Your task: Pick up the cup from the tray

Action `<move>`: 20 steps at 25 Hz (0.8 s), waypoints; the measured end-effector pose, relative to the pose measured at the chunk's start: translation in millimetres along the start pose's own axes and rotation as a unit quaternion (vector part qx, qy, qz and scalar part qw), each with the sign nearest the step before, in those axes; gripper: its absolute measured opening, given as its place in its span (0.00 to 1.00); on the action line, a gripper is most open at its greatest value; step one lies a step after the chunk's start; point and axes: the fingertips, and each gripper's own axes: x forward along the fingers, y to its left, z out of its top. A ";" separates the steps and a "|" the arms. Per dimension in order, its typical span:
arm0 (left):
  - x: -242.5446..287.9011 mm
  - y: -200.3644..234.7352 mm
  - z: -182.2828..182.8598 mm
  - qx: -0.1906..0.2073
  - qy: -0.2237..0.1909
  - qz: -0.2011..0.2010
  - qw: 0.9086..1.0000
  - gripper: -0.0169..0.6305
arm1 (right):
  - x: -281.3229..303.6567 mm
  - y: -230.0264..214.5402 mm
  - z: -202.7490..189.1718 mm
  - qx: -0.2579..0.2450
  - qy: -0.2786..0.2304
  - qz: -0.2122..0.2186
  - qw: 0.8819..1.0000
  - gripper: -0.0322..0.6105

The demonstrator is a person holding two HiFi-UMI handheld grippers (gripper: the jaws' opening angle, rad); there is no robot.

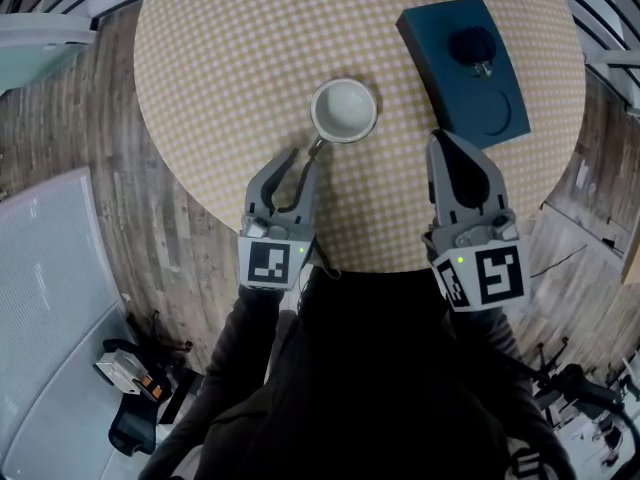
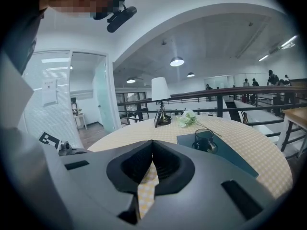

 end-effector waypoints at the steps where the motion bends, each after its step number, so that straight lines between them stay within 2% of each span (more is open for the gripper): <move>1: -4.2 4.6 4.0 -0.003 -0.002 0.012 1.000 0.17 | 1.9 0.9 0.4 0.001 -0.003 0.003 1.000 0.05; 4: -13.4 14.7 19.5 -0.014 -0.008 0.036 0.999 0.15 | 7.3 -0.3 3.2 0.003 -0.010 0.011 1.000 0.05; 10: -13.4 9.8 69.4 0.000 -0.049 0.037 0.998 0.12 | 5.5 -2.4 15.7 0.005 -0.024 0.012 1.000 0.05; 16: 7.2 -24.6 112.5 -0.005 -0.086 0.002 0.996 0.11 | -12.1 -9.4 22.1 0.003 -0.029 0.011 1.000 0.05; 20: 26.0 -50.2 148.9 -0.018 -0.119 -0.030 0.992 0.09 | -27.2 -21.8 29.0 0.004 -0.036 -0.009 0.999 0.05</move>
